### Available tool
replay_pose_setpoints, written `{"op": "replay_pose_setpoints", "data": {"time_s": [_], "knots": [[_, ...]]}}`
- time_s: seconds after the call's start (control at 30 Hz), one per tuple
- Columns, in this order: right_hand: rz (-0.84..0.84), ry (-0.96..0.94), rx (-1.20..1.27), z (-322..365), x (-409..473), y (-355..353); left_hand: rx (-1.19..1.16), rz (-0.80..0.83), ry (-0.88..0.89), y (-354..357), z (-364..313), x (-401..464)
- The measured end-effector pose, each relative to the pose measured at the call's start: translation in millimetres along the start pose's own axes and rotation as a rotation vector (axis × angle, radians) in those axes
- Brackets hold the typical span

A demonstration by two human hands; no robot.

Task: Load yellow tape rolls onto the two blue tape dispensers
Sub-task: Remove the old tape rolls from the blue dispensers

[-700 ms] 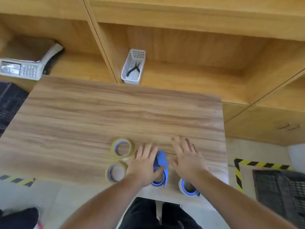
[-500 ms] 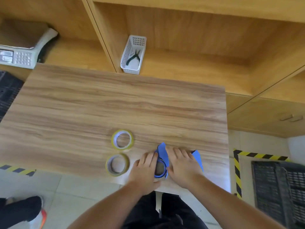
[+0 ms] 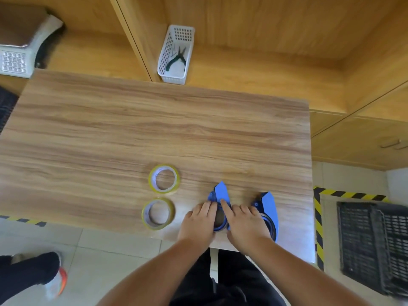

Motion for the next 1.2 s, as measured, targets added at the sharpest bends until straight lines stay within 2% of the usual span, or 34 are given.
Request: {"op": "replay_pose_setpoints", "data": {"time_s": [0.33,0.8,1.0,1.2], "knots": [[0.004,0.028,0.018,-15,0,0,0.0,0.0,0.057,-5,7,1],[-0.001,0.047,0.004,-18,-3,0,-0.075,-0.137,0.09,-34,-12,-25],[-0.077,0.13,0.148,-40,-5,-17,-0.187,-0.286,0.029,-83,-7,-14],[-0.114,0.265,0.306,-83,-15,-30,-0.245,-0.377,-0.002,-131,-11,50]]}}
Point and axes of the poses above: each hand's wrist, its own x-axis towards the middle knuckle, its own y-axis out of the palm, z = x × y, the point moved 8 cm from there along x, towards the middle knuckle, and after that the axes turned 11 degrees about -x, right-handed, at the moved point
